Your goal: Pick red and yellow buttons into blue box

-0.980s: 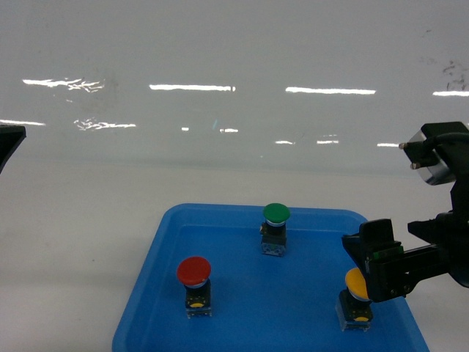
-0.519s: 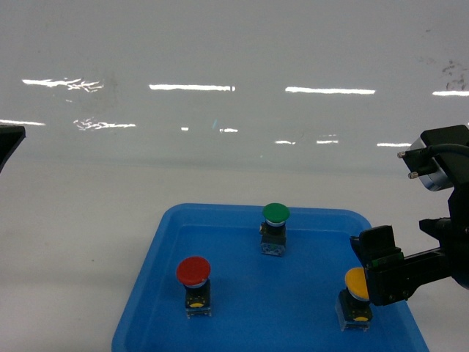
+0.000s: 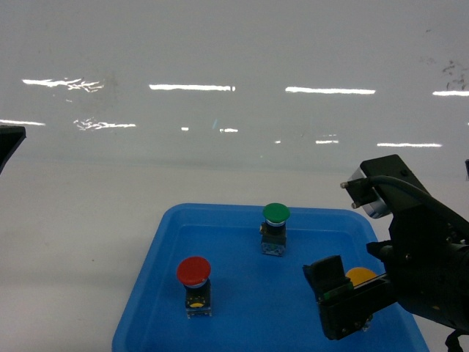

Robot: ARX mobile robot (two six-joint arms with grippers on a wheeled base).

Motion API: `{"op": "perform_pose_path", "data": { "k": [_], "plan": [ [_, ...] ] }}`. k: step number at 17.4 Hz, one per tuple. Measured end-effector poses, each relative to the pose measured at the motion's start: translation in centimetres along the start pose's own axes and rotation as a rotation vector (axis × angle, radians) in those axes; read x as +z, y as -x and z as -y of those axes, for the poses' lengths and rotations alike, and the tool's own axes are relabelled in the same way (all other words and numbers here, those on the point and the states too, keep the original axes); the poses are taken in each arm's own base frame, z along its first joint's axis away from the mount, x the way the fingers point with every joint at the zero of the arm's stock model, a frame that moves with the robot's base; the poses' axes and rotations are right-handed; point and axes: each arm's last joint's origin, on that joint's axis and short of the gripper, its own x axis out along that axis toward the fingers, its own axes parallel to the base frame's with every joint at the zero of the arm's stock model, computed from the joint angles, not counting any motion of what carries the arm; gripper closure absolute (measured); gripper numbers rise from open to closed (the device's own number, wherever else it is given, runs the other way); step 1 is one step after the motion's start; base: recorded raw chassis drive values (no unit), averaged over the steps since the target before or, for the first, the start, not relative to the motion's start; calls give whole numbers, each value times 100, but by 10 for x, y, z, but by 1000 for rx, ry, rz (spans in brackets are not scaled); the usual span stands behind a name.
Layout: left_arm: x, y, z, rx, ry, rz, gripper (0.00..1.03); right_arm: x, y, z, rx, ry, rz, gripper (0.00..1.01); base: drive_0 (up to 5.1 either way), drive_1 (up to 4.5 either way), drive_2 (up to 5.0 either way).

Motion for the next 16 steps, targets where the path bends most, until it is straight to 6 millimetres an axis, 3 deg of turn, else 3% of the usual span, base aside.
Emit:
{"op": "perform_pose_path", "data": {
  "k": [6,11,16],
  "plan": [
    [0,0,0,0,0,0,5,-8,-5,5,-51,-2,-36,3,0,0,0],
    [0,0,0,0,0,0,5,-30,-21,7,-59,-4,-108,3,0,0,0],
    [0,0,0,1,0,0,5,-30,-37,9,-63,8,-122,3,0,0,0]
  ]
}}
